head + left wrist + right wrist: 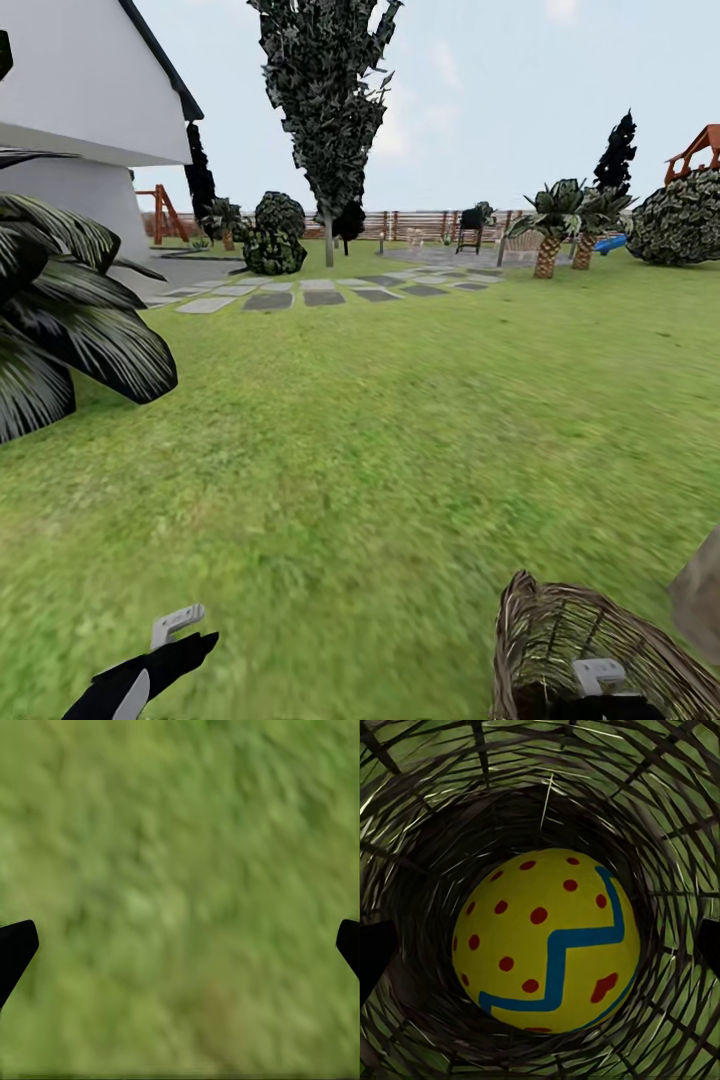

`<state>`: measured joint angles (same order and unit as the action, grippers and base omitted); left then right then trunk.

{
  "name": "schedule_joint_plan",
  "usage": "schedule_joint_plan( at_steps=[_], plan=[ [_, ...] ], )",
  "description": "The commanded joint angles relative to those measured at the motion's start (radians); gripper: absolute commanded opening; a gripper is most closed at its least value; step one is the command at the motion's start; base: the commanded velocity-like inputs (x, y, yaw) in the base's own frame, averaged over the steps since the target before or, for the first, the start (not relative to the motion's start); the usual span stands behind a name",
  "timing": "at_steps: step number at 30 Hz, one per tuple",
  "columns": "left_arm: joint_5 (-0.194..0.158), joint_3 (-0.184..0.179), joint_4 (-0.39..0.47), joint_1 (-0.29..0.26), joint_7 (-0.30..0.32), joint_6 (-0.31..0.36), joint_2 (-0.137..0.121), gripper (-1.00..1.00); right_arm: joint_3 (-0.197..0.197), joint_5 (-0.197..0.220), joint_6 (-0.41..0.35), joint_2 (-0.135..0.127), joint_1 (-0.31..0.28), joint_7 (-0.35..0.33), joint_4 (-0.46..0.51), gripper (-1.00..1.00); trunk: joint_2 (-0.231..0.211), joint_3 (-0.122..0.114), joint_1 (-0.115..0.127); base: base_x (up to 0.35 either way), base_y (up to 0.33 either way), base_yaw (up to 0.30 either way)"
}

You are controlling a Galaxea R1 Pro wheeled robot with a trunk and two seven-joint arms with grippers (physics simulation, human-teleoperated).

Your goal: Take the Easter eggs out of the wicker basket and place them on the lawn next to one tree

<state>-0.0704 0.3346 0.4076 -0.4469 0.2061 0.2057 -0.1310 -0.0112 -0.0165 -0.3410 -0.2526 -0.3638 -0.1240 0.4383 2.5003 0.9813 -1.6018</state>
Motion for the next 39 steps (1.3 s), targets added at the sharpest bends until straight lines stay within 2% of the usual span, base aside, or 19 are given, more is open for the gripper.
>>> schedule_joint_plan(
  at_steps=[1,5,14,22,39],
  plan=[
    [-0.008,0.006,0.002,-0.001,0.005,0.009,0.001,1.0,-0.001,-0.002,-0.006,-0.001,0.0,-0.003,0.002,1.0,0.001,0.005,0.0,0.0,0.0,0.0],
    [-0.008,0.006,0.002,-0.001,0.007,0.01,0.001,1.0,-0.001,-0.002,-0.006,-0.001,0.0,-0.003,0.002,1.0,0.001,0.005,0.0,0.009,0.0,0.0],
    [-0.008,0.006,0.002,-0.001,0.006,0.011,0.001,1.0,-0.001,-0.002,-0.006,-0.001,0.0,-0.003,0.002,1.0,0.001,0.005,0.0,0.241,0.0,0.0],
    [-0.008,0.007,0.002,-0.001,0.006,0.009,0.001,1.0,-0.001,-0.002,-0.006,-0.001,-0.001,-0.003,0.002,1.0,0.001,0.005,0.0,0.036,0.0,0.0],
    [-0.008,0.006,0.001,-0.001,0.006,0.009,0.005,1.0,-0.001,-0.002,-0.006,-0.001,0.0,-0.003,0.002,1.0,0.005,0.071,-0.008,0.0,0.0,0.0]
  ],
)
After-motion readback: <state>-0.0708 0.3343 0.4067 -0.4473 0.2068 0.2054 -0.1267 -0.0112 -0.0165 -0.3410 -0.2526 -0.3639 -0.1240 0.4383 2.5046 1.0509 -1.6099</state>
